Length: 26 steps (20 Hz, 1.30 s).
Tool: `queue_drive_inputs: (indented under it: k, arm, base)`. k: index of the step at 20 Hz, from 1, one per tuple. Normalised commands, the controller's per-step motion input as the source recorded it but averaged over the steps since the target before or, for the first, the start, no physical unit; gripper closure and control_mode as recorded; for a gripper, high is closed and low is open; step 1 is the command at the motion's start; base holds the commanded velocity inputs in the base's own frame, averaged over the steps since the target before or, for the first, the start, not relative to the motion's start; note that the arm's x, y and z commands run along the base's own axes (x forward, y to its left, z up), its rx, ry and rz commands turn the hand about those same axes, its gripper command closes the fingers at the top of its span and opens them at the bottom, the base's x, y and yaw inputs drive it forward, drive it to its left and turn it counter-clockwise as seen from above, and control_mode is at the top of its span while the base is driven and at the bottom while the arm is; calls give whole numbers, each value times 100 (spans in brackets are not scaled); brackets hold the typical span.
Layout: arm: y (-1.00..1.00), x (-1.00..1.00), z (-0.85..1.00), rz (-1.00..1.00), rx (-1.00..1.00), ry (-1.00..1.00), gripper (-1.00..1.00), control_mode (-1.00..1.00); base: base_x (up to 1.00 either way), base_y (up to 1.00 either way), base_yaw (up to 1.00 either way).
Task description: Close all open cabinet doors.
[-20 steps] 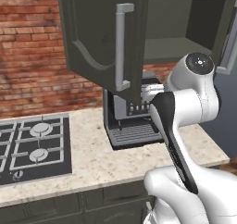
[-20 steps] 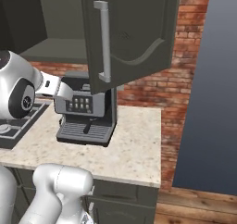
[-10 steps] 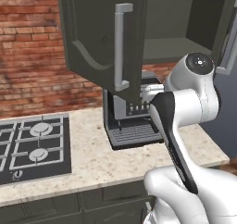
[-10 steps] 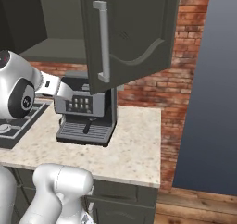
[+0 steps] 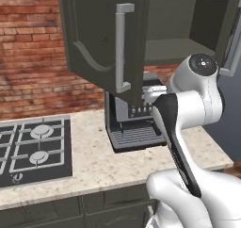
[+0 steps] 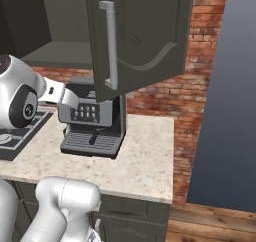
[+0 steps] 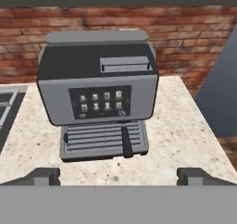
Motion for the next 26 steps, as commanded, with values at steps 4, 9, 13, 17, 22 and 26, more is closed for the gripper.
queue_drive_inputs:
  k: [4, 9, 13, 17, 22, 26]
  arm:
    - [0, 0, 0, 0, 0, 0, -100, 100]
    - [0, 0, 0, 0, 0, 0, -100, 100]
    - [0, 0, 0, 0, 0, 0, -100, 100]
    - [0, 0, 0, 0, 0, 0, -100, 100]
    - [0, 0, 0, 0, 0, 0, -100, 100]
    - [0, 0, 0, 0, 0, 0, -100, 100]
  base:
    - [37, -16, 0]
    - [38, -13, 0]
    - [29, -7, 0]
    - [0, 0, 0]
    - [0, 0, 0]
    - [0, 0, 0]
